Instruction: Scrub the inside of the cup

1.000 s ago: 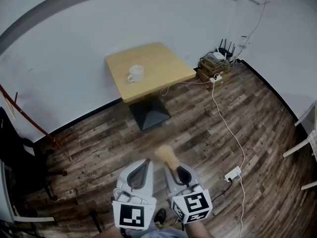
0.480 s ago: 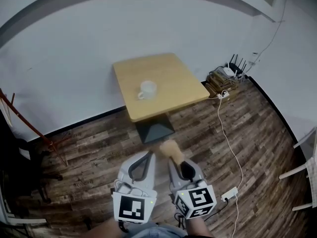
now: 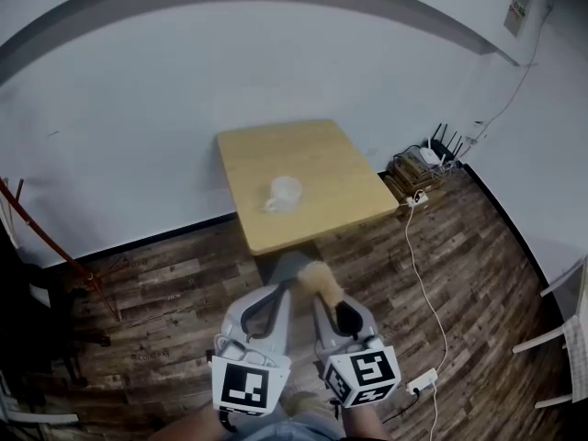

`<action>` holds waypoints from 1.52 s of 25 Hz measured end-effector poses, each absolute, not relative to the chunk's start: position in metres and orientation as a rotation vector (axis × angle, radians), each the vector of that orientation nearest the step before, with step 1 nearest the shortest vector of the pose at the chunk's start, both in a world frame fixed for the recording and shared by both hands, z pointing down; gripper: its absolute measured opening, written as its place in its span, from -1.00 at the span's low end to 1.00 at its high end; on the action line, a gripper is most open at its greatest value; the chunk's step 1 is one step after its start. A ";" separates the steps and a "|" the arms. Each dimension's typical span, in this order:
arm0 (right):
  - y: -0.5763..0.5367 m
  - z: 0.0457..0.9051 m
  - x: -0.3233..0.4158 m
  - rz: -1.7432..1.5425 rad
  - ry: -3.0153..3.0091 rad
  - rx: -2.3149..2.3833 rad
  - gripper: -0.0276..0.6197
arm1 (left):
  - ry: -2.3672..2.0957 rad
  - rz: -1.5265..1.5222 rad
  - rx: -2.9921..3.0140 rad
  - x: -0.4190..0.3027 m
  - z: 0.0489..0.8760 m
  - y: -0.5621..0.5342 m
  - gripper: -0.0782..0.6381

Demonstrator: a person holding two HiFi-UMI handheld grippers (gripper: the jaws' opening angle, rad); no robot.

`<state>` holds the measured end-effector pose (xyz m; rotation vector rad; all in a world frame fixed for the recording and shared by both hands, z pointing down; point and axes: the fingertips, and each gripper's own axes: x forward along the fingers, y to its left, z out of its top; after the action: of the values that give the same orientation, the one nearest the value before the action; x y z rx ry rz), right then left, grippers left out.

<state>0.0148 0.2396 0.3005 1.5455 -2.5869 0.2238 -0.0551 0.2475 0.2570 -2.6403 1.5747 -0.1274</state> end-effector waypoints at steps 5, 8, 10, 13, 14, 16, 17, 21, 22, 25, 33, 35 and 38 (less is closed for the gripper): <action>0.226 0.307 0.019 0.228 -2.576 1.551 -0.68 | 1.565 -0.151 -2.677 -0.050 0.271 0.231 -0.72; 0.217 0.304 0.024 0.229 -2.577 1.565 -0.68 | 1.553 -0.172 -2.686 -0.043 0.274 0.220 -0.73; 0.209 0.305 0.029 0.236 -2.575 1.571 -0.68 | 1.549 -0.178 -2.688 -0.037 0.276 0.210 -0.72; 0.191 0.313 0.036 0.258 -2.576 1.568 -0.68 | 1.564 -0.175 -2.705 -0.029 0.283 0.192 -0.72; 0.183 0.317 0.039 0.273 -2.577 1.564 -0.68 | 1.568 -0.178 -2.712 -0.026 0.285 0.186 -0.72; 0.168 0.325 0.044 0.311 -2.580 1.556 -0.68 | 1.577 -0.193 -2.721 -0.020 0.290 0.171 -0.72; 0.160 0.327 0.046 0.326 -2.584 1.549 -0.68 | 1.583 -0.200 -2.721 -0.018 0.293 0.163 -0.72; 0.121 0.336 0.053 0.377 -2.613 1.509 -0.68 | 1.626 -0.238 -2.710 -0.014 0.299 0.127 -0.72; 0.110 0.337 0.055 0.389 -2.621 1.501 -0.68 | 1.639 -0.259 -2.705 -0.014 0.300 0.118 -0.72; 0.077 0.340 0.064 0.421 -2.644 1.483 -0.68 | 1.671 -0.313 -2.675 -0.014 0.299 0.092 -0.72; 0.007 0.323 0.076 0.421 -2.732 1.417 -0.68 | 1.707 -0.372 -2.588 0.000 0.279 0.033 -0.72; -0.006 0.319 0.076 0.417 -2.749 1.404 -0.68 | 1.710 -0.380 -2.566 0.001 0.275 0.024 -0.72; -0.023 0.319 0.074 0.423 -2.768 1.384 -0.68 | 1.748 -0.394 -2.538 -0.004 0.276 0.011 -0.73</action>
<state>0.0744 -0.0232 0.3189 1.3841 -2.7677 0.4234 -0.0045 0.0111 0.2758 -2.5382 1.7476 -0.3936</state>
